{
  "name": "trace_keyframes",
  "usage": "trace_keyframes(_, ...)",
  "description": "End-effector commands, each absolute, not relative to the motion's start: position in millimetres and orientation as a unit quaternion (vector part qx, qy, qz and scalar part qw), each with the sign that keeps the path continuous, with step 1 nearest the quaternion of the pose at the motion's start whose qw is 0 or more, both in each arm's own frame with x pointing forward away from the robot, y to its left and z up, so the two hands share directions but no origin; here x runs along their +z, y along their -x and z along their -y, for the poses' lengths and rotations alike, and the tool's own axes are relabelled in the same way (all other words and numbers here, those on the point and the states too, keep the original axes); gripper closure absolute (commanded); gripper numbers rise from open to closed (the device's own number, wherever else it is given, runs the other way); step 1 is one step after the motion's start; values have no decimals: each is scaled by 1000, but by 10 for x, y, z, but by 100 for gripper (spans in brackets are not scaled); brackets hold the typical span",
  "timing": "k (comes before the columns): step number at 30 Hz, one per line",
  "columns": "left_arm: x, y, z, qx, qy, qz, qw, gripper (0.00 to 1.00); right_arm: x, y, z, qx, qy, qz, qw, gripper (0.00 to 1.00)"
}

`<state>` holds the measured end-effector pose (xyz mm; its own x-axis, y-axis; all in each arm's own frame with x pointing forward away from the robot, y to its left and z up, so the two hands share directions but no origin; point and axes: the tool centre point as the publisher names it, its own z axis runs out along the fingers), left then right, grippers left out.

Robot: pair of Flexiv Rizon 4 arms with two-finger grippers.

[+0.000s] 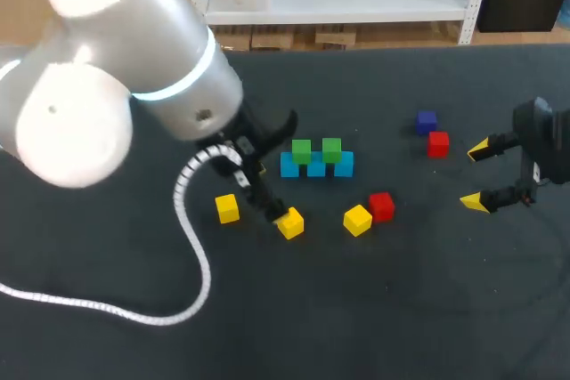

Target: Place the blue cubes, place green cubes on the blue cubes, place the yellow cubes on the green cubes, then place the red cubes on the yellow cubes, and place purple cube on the red cubes.

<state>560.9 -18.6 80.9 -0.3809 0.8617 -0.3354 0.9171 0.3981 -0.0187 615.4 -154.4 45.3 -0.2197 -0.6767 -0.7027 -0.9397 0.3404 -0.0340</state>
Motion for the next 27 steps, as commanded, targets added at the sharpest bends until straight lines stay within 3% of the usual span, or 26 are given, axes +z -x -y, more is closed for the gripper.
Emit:
trace_keyframes(1, 657, -5619, 391, -76, -534, -829, 149, 0, 443, -6159, 1543, 206, 536, -753, 321, 0)
trace_keyframes(27, 167, -5775, 314, -58, -500, -853, 139, 0, 443, -6159, 1543, 206, 536, -753, 321, 0)
